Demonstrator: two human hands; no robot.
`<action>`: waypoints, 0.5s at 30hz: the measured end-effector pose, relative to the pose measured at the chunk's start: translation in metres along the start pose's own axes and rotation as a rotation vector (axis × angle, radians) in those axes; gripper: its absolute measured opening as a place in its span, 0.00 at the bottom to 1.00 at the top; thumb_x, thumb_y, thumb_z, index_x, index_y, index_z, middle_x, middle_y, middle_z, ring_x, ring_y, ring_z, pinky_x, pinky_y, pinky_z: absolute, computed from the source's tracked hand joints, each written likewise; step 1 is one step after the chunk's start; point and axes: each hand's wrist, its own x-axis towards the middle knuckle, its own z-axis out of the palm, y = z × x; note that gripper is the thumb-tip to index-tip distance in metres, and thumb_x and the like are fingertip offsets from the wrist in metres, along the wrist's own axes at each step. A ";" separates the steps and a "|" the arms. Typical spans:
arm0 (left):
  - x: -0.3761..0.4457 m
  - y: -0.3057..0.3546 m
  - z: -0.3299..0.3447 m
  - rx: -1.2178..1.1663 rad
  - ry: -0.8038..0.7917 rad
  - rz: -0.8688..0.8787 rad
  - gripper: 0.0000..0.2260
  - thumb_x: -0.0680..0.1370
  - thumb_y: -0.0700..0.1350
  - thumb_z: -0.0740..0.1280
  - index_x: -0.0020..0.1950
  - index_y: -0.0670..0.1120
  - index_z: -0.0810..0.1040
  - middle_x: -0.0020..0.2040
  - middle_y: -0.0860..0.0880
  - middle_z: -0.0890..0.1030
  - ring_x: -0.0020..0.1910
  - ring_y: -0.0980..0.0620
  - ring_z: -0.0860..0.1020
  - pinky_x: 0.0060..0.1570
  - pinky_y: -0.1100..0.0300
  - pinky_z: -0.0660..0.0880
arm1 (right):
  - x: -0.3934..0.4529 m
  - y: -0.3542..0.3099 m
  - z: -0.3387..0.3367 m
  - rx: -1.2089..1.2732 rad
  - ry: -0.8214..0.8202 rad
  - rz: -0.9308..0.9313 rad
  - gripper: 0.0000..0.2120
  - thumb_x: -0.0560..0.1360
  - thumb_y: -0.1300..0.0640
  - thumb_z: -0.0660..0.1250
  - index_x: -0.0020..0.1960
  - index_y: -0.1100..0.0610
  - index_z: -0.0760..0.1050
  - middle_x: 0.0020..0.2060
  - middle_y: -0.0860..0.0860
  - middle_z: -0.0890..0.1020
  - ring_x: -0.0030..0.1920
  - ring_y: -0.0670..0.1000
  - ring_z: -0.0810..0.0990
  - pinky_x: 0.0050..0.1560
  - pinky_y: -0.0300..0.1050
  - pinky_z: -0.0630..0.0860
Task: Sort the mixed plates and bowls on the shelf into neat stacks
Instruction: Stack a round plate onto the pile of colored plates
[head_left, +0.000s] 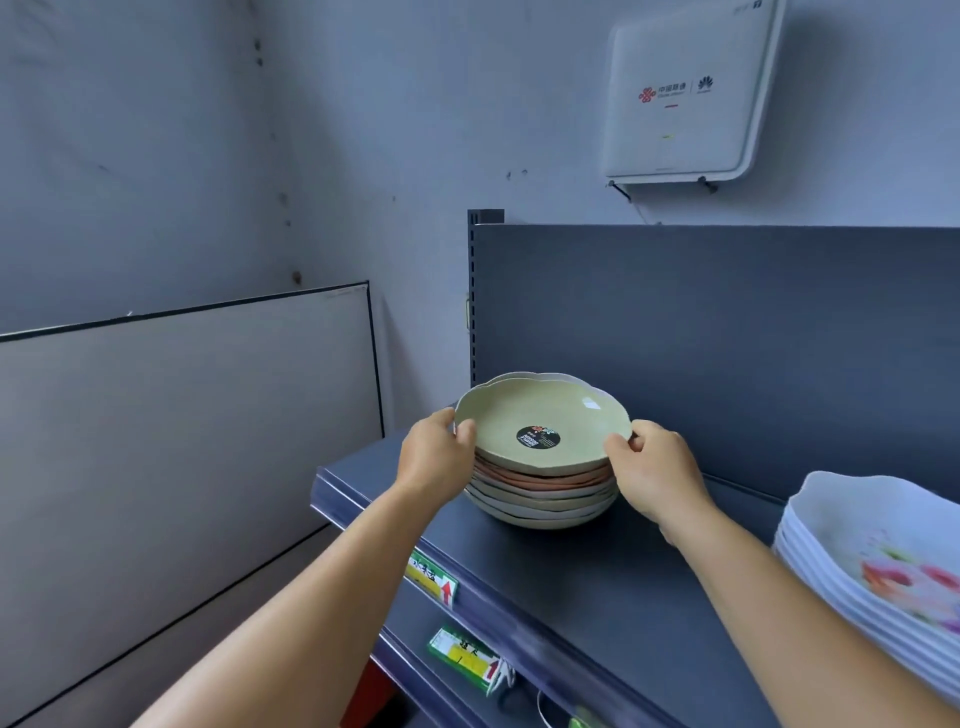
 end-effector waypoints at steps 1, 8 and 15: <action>0.003 -0.003 0.000 0.004 -0.011 0.007 0.11 0.80 0.43 0.56 0.38 0.51 0.69 0.41 0.48 0.73 0.38 0.48 0.71 0.37 0.59 0.69 | 0.001 -0.001 0.002 -0.012 0.003 0.008 0.15 0.76 0.54 0.58 0.32 0.52 0.58 0.42 0.55 0.67 0.30 0.49 0.63 0.28 0.44 0.56; 0.026 -0.016 0.003 0.121 -0.118 0.070 0.10 0.78 0.53 0.60 0.44 0.47 0.70 0.54 0.39 0.72 0.39 0.48 0.71 0.39 0.59 0.69 | 0.004 -0.006 0.006 -0.100 -0.012 0.071 0.11 0.77 0.49 0.59 0.49 0.57 0.71 0.59 0.57 0.71 0.47 0.55 0.73 0.44 0.45 0.70; 0.035 -0.032 0.004 -0.053 -0.360 0.282 0.43 0.60 0.65 0.74 0.72 0.53 0.63 0.64 0.54 0.69 0.67 0.53 0.66 0.68 0.52 0.67 | 0.026 -0.014 0.008 -0.111 -0.153 -0.052 0.36 0.78 0.43 0.59 0.79 0.55 0.48 0.78 0.46 0.50 0.78 0.48 0.50 0.74 0.46 0.52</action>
